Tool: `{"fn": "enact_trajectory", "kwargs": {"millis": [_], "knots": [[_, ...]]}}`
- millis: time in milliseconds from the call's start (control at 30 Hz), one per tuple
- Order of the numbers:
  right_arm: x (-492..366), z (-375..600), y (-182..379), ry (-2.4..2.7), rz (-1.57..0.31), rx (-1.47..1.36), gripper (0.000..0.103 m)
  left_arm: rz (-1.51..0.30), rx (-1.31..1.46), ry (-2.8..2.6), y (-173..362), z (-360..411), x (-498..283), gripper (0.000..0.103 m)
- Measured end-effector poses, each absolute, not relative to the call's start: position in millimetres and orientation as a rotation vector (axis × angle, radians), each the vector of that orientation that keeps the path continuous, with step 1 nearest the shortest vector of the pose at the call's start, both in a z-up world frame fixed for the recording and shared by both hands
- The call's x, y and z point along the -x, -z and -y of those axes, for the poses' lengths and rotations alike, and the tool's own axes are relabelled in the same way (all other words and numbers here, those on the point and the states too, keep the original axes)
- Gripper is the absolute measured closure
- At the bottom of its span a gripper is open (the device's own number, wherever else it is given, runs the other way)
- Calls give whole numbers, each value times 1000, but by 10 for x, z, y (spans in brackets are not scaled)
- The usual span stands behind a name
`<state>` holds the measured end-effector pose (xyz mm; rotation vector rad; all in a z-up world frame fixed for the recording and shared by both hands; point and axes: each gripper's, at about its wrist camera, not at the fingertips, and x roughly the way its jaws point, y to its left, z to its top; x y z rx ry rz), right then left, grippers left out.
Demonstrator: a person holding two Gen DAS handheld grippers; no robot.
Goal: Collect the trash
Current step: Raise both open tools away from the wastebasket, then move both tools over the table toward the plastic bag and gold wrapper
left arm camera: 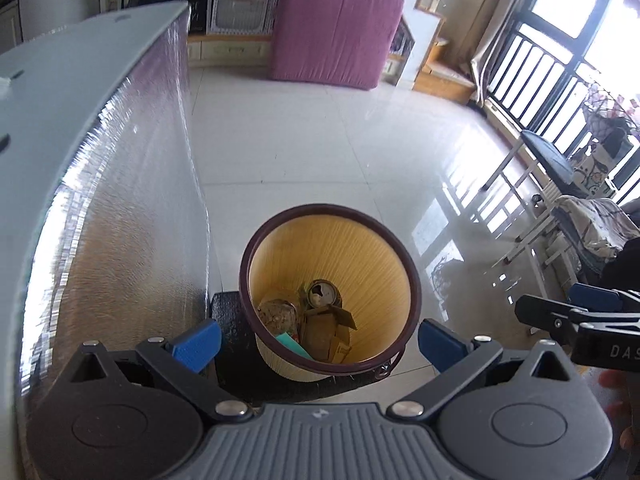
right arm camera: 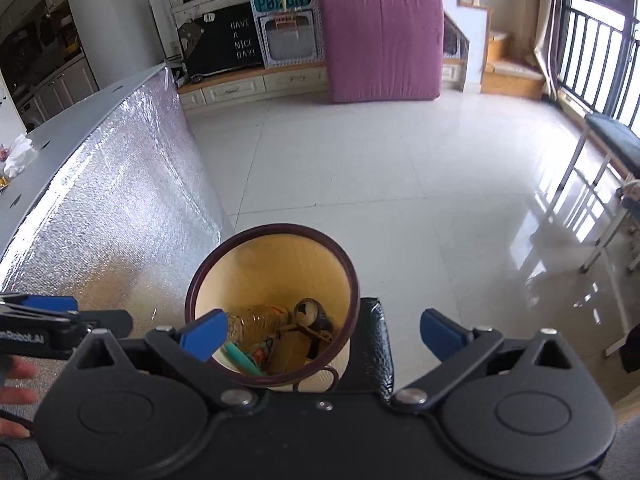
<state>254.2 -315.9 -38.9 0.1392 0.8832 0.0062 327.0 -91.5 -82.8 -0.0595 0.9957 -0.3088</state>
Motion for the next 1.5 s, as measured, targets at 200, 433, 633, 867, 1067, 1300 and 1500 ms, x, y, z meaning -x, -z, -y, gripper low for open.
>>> {"fn": "enact_trajectory", "kwargs": {"millis": [200, 433, 633, 867, 1067, 1300, 1500], "knots": [[-2343, 3100, 236, 5, -855, -132, 0, -942, 49, 320, 650, 836, -3048, 0], [-2119, 3020, 29, 2, -799, -130, 0, -877, 61, 335, 428, 727, -2822, 0], [-1928, 2917, -114, 15, -751, -122, 0, -784, 92, 328, 229, 559, -2588, 0], [-1777, 2765, -238, -1, -691, -138, 0, -684, 133, 278, 6, 210, -2380, 0], [-1791, 2522, -356, -39, -632, -135, 0, -619, 169, 200, -139, -204, -2250, 0], [-1898, 2138, -505, -99, -553, -150, 0, -556, 202, 90, -228, -766, -2132, 0], [-2038, 1676, -602, -164, -512, -134, 0, -503, 222, 0, -315, -1261, -2087, 0]]}}
